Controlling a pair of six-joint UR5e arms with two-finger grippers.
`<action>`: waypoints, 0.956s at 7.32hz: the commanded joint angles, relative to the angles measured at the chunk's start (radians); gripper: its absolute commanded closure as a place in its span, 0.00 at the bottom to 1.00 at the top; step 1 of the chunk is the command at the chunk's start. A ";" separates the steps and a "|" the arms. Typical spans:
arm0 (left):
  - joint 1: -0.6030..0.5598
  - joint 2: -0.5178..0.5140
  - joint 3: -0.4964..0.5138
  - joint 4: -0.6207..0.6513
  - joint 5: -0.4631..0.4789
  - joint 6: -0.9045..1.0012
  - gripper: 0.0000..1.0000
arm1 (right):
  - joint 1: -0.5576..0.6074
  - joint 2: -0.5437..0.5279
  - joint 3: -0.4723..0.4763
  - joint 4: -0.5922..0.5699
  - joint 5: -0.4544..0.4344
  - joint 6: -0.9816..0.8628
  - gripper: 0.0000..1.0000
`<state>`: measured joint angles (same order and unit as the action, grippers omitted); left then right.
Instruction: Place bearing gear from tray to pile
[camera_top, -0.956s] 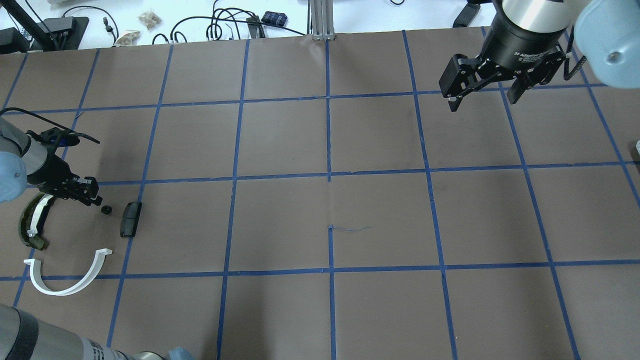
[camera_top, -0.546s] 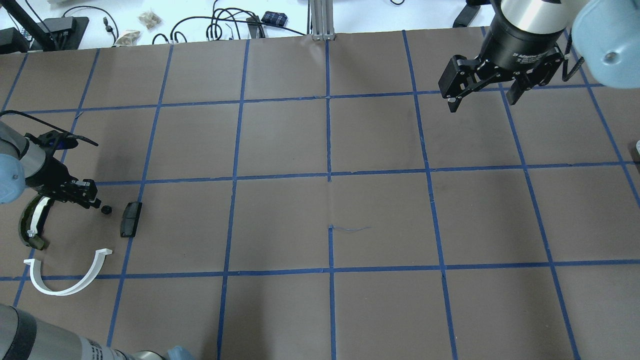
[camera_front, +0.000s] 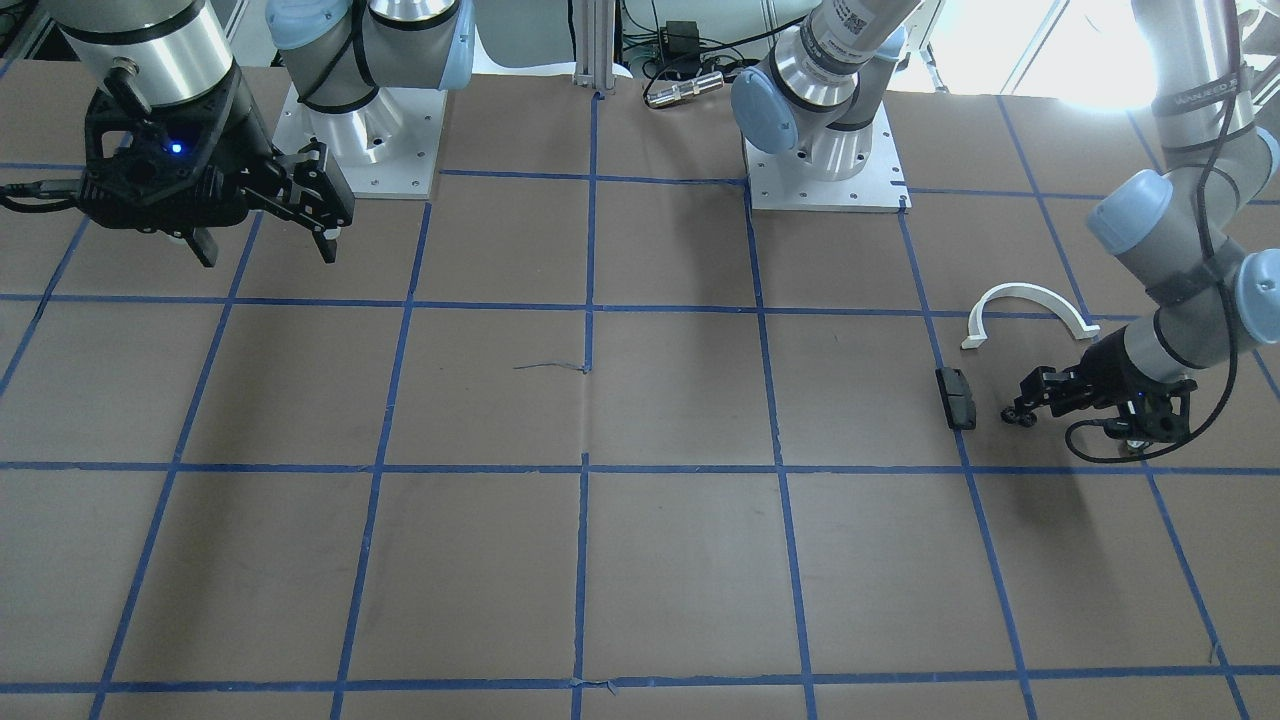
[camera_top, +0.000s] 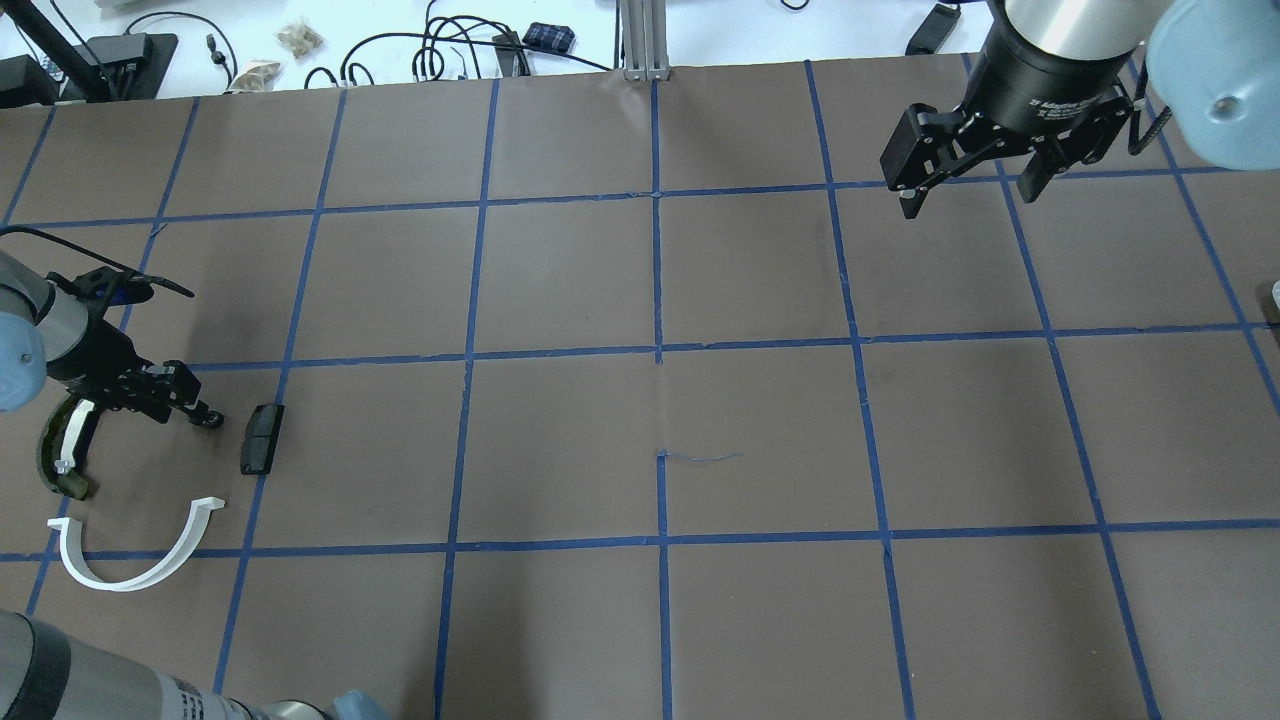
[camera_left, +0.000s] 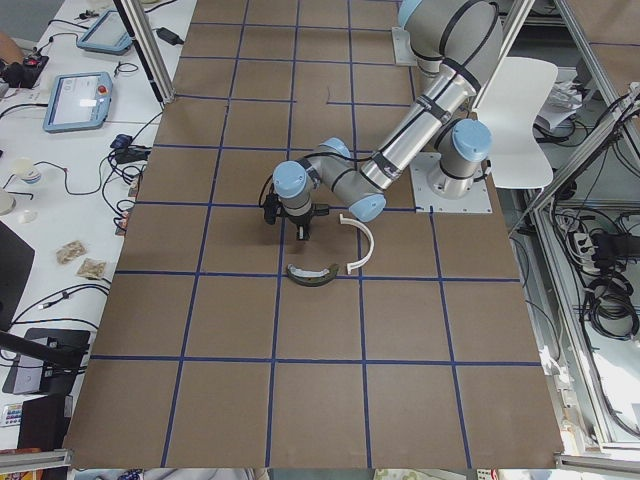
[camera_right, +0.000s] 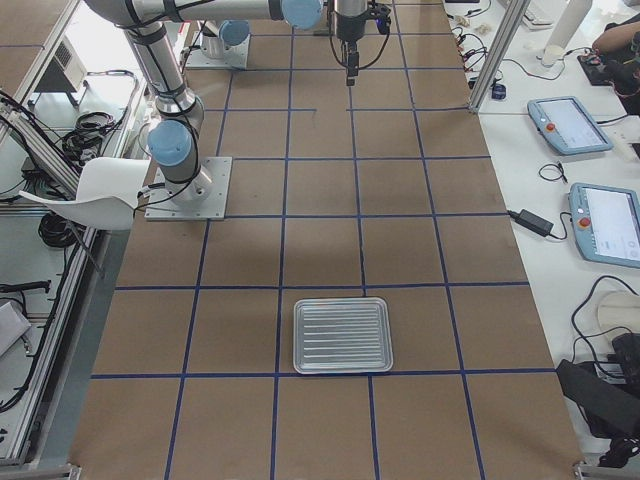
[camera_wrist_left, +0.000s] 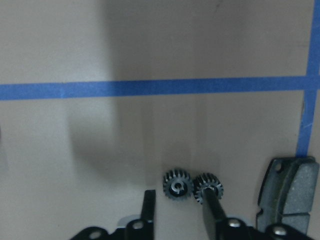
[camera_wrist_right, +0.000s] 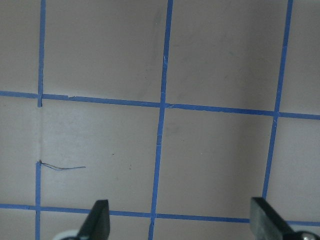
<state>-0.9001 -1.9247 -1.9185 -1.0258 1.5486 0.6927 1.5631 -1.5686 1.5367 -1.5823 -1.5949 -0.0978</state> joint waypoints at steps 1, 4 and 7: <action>-0.017 0.045 0.012 -0.026 0.001 -0.002 0.31 | 0.000 0.001 -0.001 -0.001 -0.002 -0.002 0.00; -0.152 0.174 0.035 -0.153 0.002 -0.133 0.30 | 0.000 0.001 -0.003 0.001 0.000 -0.002 0.00; -0.444 0.274 0.164 -0.320 0.013 -0.580 0.26 | 0.000 -0.002 -0.003 0.002 -0.005 -0.002 0.00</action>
<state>-1.2100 -1.6801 -1.8310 -1.2715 1.5544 0.3159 1.5632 -1.5685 1.5340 -1.5816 -1.5952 -0.0997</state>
